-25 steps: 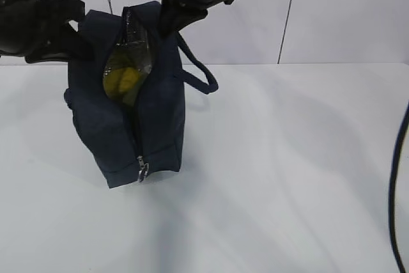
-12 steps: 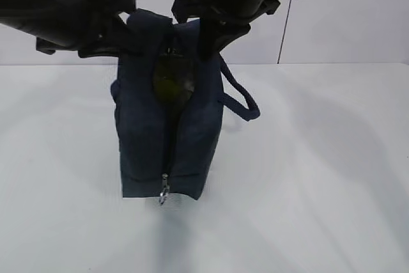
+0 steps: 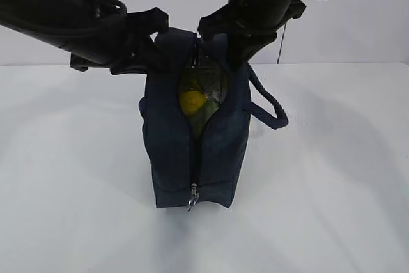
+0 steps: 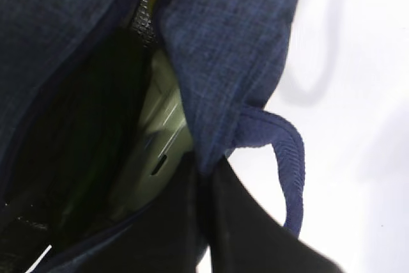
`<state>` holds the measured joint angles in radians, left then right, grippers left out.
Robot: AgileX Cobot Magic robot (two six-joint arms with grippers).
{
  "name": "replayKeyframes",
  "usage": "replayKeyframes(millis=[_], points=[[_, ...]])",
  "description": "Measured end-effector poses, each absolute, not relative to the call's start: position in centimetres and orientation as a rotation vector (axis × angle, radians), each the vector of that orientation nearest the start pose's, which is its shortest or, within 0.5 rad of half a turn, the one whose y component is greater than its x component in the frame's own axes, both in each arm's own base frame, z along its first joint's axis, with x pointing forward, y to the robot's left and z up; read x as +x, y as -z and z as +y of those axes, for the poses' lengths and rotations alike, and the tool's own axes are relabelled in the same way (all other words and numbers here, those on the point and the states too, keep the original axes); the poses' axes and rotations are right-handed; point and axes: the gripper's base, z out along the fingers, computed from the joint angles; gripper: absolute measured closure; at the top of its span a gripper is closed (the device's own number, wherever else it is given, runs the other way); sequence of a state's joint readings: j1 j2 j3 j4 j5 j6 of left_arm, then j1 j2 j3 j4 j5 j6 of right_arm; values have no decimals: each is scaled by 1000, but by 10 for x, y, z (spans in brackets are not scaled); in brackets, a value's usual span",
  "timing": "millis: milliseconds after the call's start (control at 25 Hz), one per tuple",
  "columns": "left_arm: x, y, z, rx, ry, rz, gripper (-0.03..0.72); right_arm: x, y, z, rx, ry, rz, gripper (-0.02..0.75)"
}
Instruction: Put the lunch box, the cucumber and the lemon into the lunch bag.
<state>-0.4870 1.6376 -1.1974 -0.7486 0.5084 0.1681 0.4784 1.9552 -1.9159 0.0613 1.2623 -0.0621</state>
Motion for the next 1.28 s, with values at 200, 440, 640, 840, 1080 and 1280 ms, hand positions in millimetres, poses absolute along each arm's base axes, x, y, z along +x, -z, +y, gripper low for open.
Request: replayKeyframes(millis=[200,440,640,840,1080,1280], points=[[312,-270,-199,131,868,2438,694,375,-316,194,-724,-155,2710,729],[317,-262,-200,116,860,2448,694,376,-304,190,-722,-136,2740,728],[319,-257,-201,106,857,2457,676,375,-303,190,-721,-135,2744,664],[320,-257,-201,101,856,2451,526,375,-303,190,-721,-135,2744,391],[319,-257,-201,105,857,2455,358,375,-304,190,-721,-131,2743,239],[314,-266,-199,146,854,2451,342,368,-322,185,-709,-139,2701,230]])
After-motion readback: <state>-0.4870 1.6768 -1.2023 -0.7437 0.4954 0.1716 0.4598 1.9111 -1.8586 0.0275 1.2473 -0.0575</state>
